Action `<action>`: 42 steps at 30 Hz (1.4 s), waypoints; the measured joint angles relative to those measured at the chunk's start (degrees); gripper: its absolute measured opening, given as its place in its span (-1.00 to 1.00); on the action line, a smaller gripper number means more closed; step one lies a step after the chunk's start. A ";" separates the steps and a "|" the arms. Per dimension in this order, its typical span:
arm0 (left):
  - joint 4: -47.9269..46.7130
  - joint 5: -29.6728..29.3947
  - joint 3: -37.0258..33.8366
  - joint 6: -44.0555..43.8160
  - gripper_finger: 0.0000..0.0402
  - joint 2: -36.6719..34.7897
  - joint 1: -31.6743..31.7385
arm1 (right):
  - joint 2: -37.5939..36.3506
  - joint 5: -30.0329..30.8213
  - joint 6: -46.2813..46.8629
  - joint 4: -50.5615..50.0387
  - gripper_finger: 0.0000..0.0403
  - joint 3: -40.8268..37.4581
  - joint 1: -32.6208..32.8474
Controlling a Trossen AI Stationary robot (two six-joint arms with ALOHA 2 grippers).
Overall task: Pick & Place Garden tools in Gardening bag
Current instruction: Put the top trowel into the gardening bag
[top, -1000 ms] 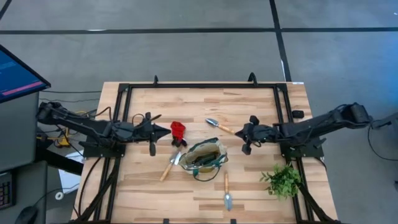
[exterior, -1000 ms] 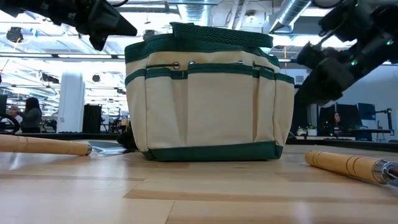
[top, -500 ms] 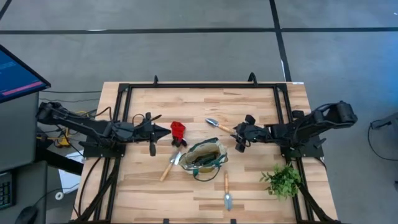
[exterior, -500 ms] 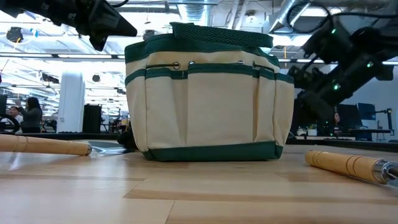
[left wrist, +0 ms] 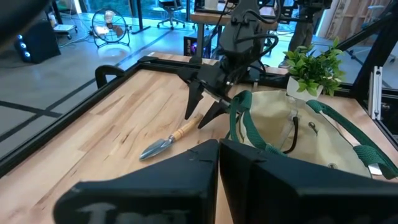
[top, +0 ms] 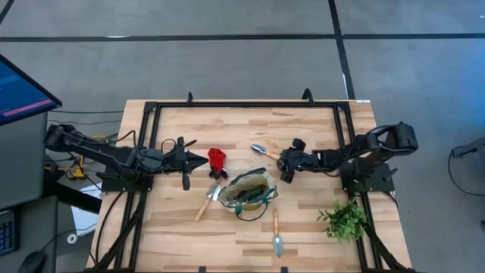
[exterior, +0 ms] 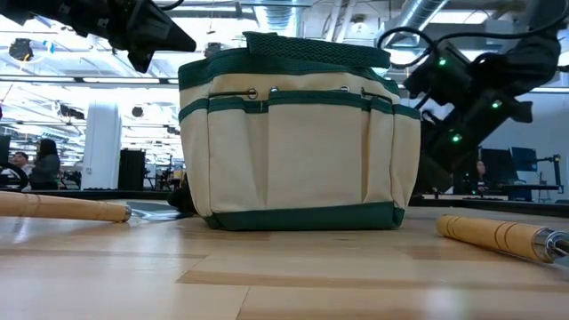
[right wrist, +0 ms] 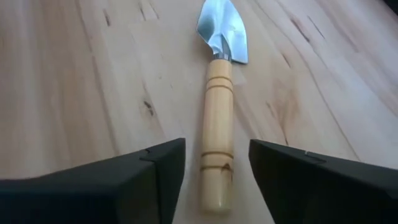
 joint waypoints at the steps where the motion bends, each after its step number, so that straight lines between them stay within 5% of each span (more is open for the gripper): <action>1: 0.01 0.00 0.00 0.00 -0.99 0.00 0.00 | 0.66 -0.02 -0.14 -0.02 -0.20 0.36 -0.16; 12: -0.01 -0.02 0.04 -0.02 -0.99 0.02 -0.02 | 4.36 -1.45 -0.10 0.37 -0.55 2.35 -1.05; 20: -0.02 -0.02 0.04 -0.02 -0.99 0.02 0.00 | 0.18 -1.61 -1.00 -3.72 -0.70 2.27 -0.87; 33: -0.04 -0.02 0.07 -0.02 -0.99 0.02 -0.01 | -15.59 -1.03 0.50 -19.24 -0.70 2.24 -0.81; 42: 1.77 0.00 0.07 -1.88 -0.99 0.09 0.67 | -33.07 13.28 3.39 -30.78 -0.70 2.24 3.15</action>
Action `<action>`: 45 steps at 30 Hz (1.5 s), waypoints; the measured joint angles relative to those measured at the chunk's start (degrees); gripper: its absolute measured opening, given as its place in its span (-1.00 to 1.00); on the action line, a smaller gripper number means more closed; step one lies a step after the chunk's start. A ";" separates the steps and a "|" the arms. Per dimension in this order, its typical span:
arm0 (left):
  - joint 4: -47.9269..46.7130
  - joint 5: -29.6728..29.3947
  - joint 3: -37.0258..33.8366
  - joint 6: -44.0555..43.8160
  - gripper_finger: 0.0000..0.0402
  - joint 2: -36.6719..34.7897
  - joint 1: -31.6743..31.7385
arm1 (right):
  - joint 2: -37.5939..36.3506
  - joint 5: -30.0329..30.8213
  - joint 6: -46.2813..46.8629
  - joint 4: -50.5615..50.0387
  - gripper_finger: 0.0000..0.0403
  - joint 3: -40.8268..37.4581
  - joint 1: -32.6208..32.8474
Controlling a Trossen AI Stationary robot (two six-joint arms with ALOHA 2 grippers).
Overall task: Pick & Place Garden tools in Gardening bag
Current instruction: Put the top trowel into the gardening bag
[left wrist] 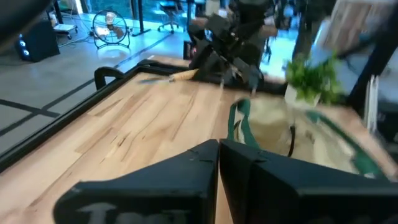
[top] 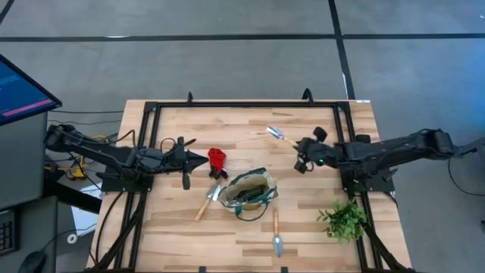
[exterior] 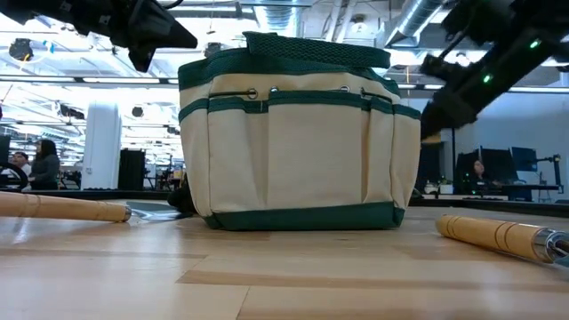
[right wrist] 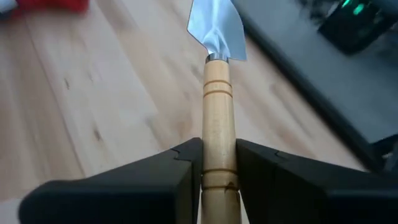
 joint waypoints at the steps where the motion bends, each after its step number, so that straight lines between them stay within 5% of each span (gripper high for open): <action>1: 1.12 0.00 0.00 -1.03 -0.99 0.14 0.48 | -1.78 1.03 0.08 -0.16 -0.70 0.00 0.95; 12: 10.49 5.04 0.02 -1.34 -0.68 9.55 7.17 | -6.43 13.59 -2.57 6.49 -0.70 0.00 13.97; 18: 29.98 7.43 0.24 -17.48 -0.39 17.39 11.77 | -0.43 27.30 -10.78 14.20 -0.70 0.01 19.89; 24: 31.66 26.21 4.37 -26.22 -0.30 20.24 18.03 | 8.96 35.91 -23.51 27.24 -0.70 0.02 22.74; 35: 31.57 26.99 11.18 -28.39 -0.33 28.70 21.01 | 23.49 39.33 -48.68 55.95 -0.70 0.02 23.41; 45: 31.79 26.99 16.26 -30.33 -0.33 35.93 21.10 | 27.81 39.24 -54.90 59.90 -0.70 2.02 23.41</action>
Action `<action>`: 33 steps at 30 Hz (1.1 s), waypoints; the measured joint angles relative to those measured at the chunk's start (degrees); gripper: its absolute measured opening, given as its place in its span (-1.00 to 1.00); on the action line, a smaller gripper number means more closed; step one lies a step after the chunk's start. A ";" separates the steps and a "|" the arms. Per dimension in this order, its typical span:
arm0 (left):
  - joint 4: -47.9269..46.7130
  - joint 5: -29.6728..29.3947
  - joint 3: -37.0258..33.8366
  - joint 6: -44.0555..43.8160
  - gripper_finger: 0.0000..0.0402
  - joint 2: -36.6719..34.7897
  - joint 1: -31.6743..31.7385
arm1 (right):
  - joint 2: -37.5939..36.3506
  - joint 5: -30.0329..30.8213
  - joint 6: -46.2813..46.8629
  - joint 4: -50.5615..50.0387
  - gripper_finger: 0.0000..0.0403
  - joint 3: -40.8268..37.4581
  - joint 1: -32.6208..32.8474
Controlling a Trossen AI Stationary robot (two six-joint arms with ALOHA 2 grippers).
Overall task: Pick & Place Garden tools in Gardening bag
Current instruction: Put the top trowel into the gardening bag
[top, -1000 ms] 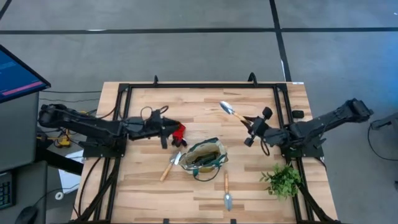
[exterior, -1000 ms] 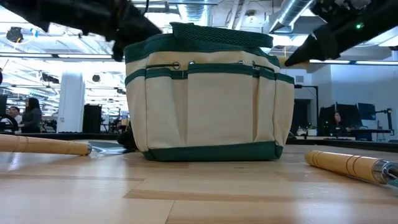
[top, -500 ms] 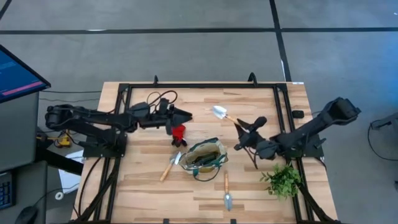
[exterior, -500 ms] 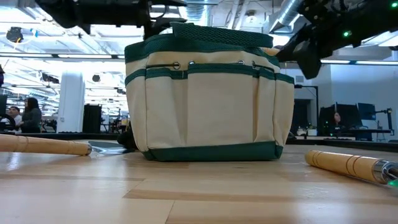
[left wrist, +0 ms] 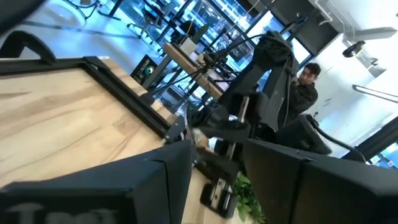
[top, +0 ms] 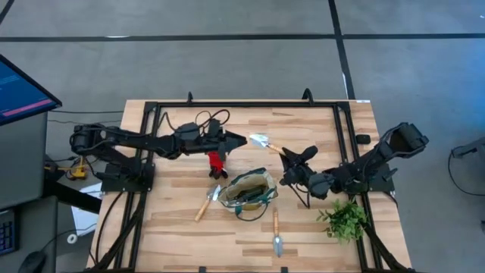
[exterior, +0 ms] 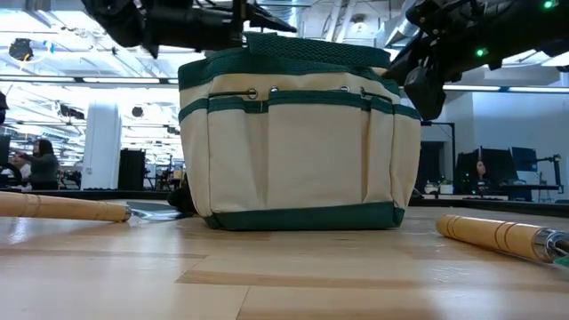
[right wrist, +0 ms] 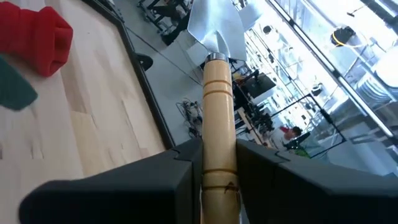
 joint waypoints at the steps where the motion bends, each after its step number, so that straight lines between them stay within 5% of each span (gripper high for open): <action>1: 0.07 0.00 0.97 0.00 -0.33 0.62 0.00 | 0.28 0.02 -0.53 0.02 -0.70 0.44 0.00; 33: 2.03 2.27 2.72 -1.68 -0.33 5.24 0.87 | 0.41 4.37 -3.55 -0.87 -0.70 1.63 2.43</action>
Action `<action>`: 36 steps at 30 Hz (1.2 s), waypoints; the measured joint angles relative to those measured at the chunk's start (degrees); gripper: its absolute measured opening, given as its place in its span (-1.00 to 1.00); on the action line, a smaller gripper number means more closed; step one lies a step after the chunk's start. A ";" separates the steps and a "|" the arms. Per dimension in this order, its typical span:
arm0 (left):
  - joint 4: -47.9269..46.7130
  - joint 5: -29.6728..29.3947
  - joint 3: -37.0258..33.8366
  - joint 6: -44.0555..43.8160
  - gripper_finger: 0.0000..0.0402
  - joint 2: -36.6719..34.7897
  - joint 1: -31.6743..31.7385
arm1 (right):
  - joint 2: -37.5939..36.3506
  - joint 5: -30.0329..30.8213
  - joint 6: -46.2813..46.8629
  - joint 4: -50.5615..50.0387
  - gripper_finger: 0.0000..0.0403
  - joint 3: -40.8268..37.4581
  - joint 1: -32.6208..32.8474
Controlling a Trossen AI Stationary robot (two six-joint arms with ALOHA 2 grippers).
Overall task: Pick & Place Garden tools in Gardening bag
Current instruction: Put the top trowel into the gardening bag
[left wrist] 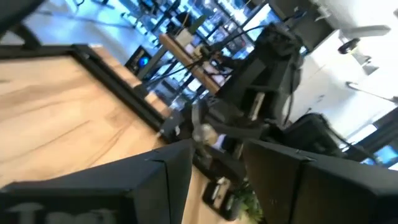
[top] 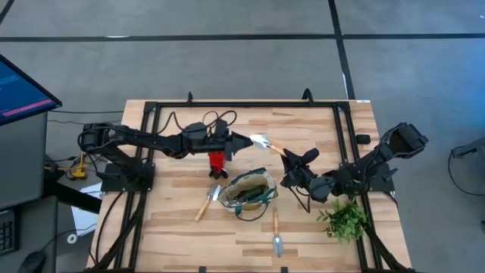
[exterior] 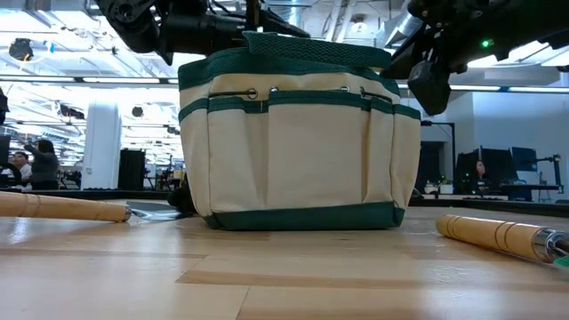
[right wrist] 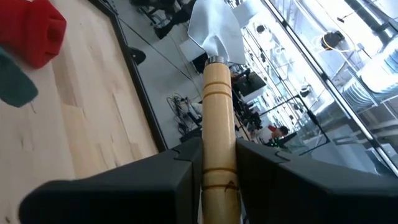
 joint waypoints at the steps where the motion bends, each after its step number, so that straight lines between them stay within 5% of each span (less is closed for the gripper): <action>1: 0.61 0.00 0.00 -0.02 -0.33 0.00 0.02 | 0.00 -0.26 0.02 0.00 -0.70 0.00 0.00; 26: 1.96 -0.15 0.15 0.66 -0.34 2.02 -1.66 | 0.00 -2.83 1.53 0.00 -0.70 0.00 0.01; 36: 4.95 -0.15 1.44 0.81 -0.58 5.41 -1.66 | 0.02 -2.83 1.52 -0.01 -0.70 0.00 0.02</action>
